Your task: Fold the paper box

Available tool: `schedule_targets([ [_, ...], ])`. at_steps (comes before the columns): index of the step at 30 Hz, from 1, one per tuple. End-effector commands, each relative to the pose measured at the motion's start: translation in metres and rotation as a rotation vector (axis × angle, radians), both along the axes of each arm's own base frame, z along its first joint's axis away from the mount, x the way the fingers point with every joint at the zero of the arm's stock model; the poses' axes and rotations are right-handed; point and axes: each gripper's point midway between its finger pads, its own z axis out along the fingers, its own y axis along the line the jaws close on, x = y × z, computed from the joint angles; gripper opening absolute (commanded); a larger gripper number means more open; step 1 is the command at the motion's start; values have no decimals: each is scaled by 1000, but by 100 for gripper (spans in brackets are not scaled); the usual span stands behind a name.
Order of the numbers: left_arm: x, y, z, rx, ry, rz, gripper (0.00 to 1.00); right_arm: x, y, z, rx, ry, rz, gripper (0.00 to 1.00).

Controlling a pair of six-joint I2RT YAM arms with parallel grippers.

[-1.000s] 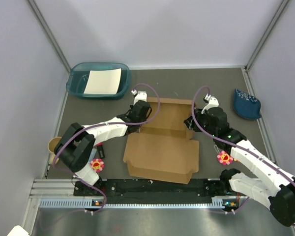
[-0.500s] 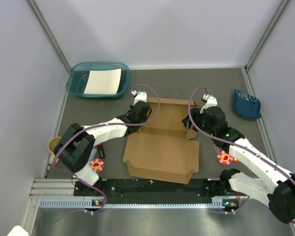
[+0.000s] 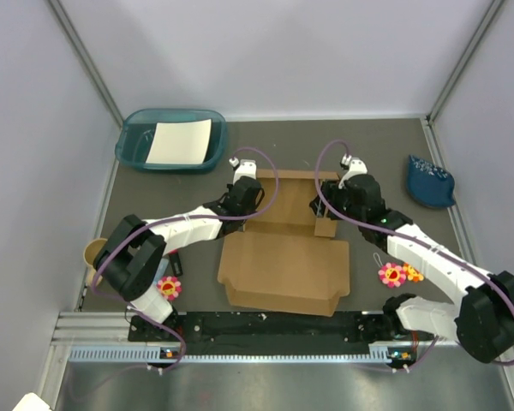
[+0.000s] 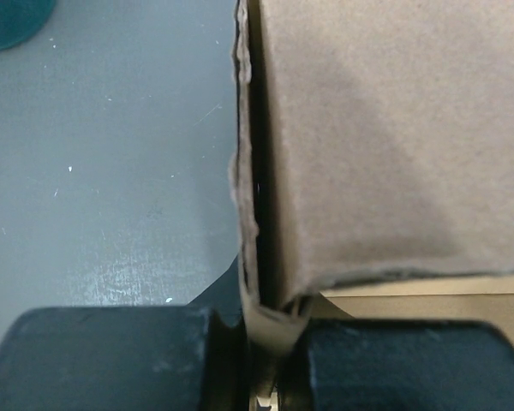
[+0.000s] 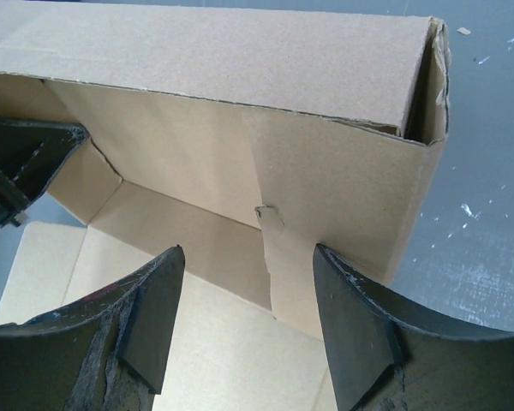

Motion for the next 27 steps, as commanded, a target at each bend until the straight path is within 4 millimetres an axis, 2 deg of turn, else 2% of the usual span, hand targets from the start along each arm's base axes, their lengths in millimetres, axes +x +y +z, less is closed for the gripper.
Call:
schedule_targets([
  [1, -13, -8, -8, 1, 30, -61, 0, 20, -3, 13, -29, -43, -59, 63],
  [11, -14, -6, -9, 4, 31, -60, 0, 36, -30, -8, -183, 2, -189, 62],
  [23, -13, -9, -13, 0, 42, -67, 0, 51, -29, -27, -274, 65, -196, 63],
  [27, -13, -9, -15, 5, 48, -64, 0, 50, -25, -25, -268, 64, -173, 64],
])
